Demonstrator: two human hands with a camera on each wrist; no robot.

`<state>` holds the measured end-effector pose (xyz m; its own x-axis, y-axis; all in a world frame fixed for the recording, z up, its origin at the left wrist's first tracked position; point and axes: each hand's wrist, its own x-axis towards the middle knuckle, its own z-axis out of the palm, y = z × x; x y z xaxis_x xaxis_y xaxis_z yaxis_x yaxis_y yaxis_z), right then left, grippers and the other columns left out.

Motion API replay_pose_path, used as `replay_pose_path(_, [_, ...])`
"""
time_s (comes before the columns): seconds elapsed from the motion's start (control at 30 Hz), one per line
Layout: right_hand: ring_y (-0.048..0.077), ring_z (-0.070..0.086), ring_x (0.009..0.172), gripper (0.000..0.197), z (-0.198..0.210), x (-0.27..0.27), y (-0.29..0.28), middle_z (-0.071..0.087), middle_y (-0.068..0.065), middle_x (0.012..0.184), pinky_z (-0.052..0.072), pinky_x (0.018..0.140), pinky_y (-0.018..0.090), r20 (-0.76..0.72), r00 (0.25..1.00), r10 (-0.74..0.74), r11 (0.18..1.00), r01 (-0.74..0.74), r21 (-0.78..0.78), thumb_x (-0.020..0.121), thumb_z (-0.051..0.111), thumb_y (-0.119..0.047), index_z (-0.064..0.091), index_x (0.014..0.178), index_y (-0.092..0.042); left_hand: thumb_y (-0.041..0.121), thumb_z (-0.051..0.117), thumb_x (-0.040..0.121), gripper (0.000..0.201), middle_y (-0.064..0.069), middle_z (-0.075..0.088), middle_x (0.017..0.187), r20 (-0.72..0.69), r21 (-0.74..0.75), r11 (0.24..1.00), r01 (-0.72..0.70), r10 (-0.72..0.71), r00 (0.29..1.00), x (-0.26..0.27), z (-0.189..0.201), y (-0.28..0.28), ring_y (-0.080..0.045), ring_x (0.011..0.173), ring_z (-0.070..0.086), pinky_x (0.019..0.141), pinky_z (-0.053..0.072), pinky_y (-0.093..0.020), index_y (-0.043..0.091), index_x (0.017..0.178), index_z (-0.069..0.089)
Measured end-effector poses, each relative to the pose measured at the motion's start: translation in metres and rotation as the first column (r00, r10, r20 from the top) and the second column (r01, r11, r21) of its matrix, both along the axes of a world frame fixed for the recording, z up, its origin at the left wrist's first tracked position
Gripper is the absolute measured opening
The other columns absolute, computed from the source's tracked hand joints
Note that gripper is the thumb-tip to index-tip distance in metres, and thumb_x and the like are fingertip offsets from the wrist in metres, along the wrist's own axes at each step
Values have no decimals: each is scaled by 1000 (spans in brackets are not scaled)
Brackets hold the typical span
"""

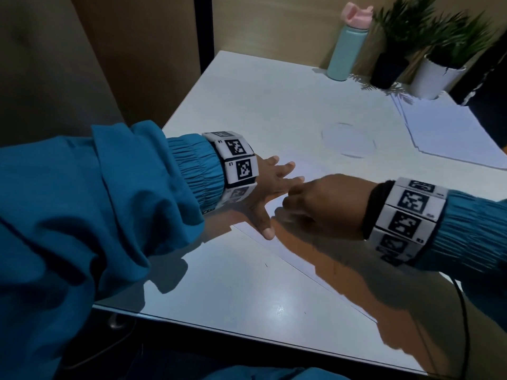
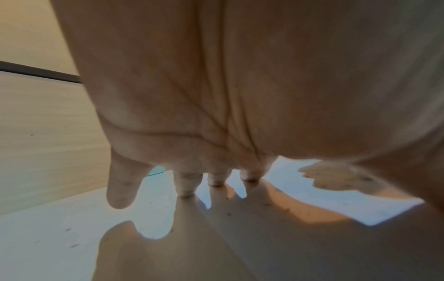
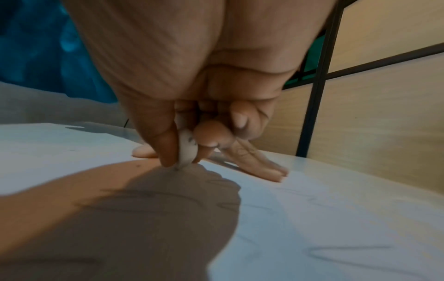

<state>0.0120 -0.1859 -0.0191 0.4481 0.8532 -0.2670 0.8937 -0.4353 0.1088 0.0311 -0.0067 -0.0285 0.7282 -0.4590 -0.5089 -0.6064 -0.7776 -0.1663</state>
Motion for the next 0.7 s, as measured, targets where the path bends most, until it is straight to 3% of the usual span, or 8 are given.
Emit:
replay_pose_path(0.07, [23,62,80,26,2,12,-4,59,-7,91,46,65,31,30,999,-36,999,35,5,92,39,-42,59,96,-26,91,51,57,129,2,-23,163,-3,5,1000,-7,7,1000,0,-1,-1,-28,151,-10,114,9,-64,41,150,-22])
replay_pose_path(0.13, [27,64,90,33,10,35,-11,59,-3,95,49,71,34,88,985,-150,988,153,-30,92,35,-40,60,103,-23,96,48,50,135,1,-22,163,-3,23,1000,-16,17,1000,2,-3,-2,-30,151,-9,114,10,-64,40,149,-24])
replay_pose_path(0.2, [28,64,92,27,11,37,-11,56,-4,93,51,73,35,81,978,-192,981,194,-17,92,36,-38,58,99,-24,97,45,46,138,1,-23,163,-8,31,999,-17,17,1000,3,-3,-3,-30,151,-9,114,10,-63,39,149,-25])
replay_pose_path(0.27, [25,63,84,15,6,14,-5,55,-7,87,50,71,33,12,991,-130,991,130,13,94,42,-38,52,85,-30,92,51,54,132,2,-24,162,-19,21,1000,-22,22,1000,2,0,-1,-28,151,-11,115,9,-61,39,150,-23])
replay_pose_path(0.33, [22,60,74,22,1,-6,-2,51,-10,78,49,66,33,-61,995,-79,997,80,10,93,46,-40,47,75,-27,91,48,55,131,1,-24,162,-15,12,1000,-10,10,1000,0,3,-2,-26,151,-11,116,9,-59,37,152,-21])
replay_pose_path(0.5, [25,59,79,30,10,38,-14,49,-9,73,50,74,35,35,968,-248,968,247,39,92,40,-42,42,69,-24,88,58,58,133,1,-22,163,-8,-6,999,-44,44,999,0,-3,-2,-29,151,-11,115,12,-60,37,152,-21])
replay_pose_path(0.6, [23,59,76,29,3,17,-6,55,-6,77,50,71,34,-30,986,-165,983,166,76,92,43,-41,52,74,-21,89,56,53,134,1,-21,163,-28,-16,999,-42,41,999,1,-1,-1,-28,151,-11,115,11,-60,39,152,-20])
replay_pose_path(0.7, [20,54,67,30,-2,-2,-2,51,-7,71,50,68,34,-124,985,-122,991,128,43,91,45,-41,43,67,-25,94,47,40,143,0,-20,163,-32,-7,1000,-22,22,999,0,3,-2,-28,151,-9,115,11,-60,37,153,-19])
